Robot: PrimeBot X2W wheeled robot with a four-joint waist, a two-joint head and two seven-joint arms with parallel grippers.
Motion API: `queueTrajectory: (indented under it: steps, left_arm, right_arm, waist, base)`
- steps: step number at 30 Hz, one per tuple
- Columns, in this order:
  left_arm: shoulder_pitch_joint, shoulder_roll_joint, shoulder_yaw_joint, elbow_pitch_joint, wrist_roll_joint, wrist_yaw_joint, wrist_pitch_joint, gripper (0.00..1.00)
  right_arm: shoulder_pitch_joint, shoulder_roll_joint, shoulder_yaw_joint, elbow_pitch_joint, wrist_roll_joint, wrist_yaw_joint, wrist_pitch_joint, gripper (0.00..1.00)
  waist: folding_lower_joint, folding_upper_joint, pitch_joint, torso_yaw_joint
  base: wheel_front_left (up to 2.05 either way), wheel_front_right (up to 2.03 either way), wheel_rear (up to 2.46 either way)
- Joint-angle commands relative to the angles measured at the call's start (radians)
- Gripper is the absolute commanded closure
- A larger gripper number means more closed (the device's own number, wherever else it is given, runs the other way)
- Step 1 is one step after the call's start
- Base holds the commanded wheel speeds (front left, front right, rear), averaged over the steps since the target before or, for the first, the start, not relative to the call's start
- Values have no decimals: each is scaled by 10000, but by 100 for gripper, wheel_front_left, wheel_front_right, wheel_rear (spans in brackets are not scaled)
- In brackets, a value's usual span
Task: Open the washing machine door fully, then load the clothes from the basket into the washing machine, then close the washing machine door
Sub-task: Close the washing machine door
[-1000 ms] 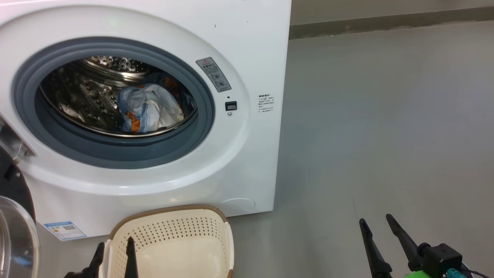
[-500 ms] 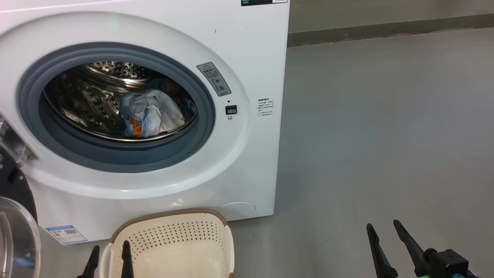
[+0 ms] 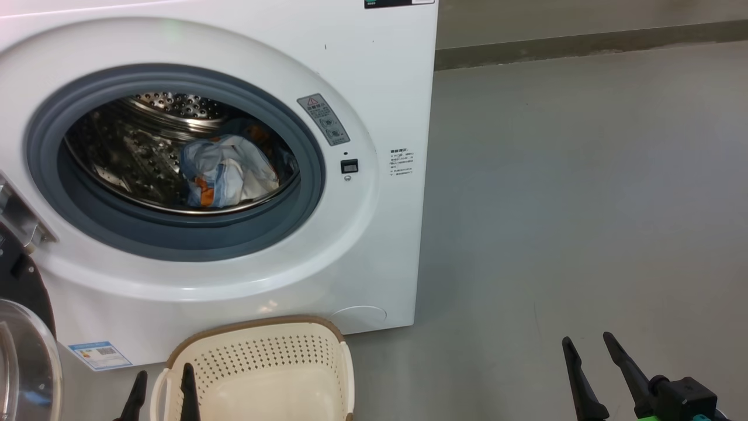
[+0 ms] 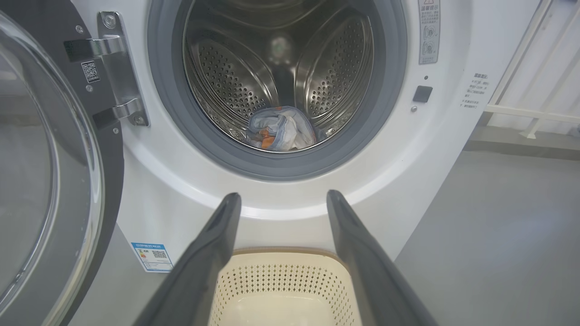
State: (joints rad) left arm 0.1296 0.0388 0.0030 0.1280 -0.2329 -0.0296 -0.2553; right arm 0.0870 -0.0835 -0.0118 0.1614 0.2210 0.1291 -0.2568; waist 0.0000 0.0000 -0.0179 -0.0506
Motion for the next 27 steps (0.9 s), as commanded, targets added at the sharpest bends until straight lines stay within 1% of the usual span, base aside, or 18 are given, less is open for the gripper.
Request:
queueTrajectory:
  steps: [1,13,21,27]
  left_arm:
    - [-44,114,331,-287,108,59,-65,0]
    - [-50,114,318,-205,180,93,-65,0]
    - [-33,114,329,-237,156,235,-65,0]
    - [-20,114,341,-246,193,317,-65,0]
  right_arm:
    - [-41,-56,217,-245,-148,16,-49,0]
    - [-58,-76,234,-221,-150,16,-49,0]
    - [-52,-73,257,-229,-133,16,-49,0]
    - [-51,-65,260,-225,-137,16,-49,0]
  waist:
    - [0,0,4,-11]
    - [0,0,-32,-102]
    - [0,0,-70,-90]
    - [0,0,-68,-55]
  base:
    - [0,0,0]
    - [0,0,0]
    - [-1,1,0]
    - [-59,59,0]
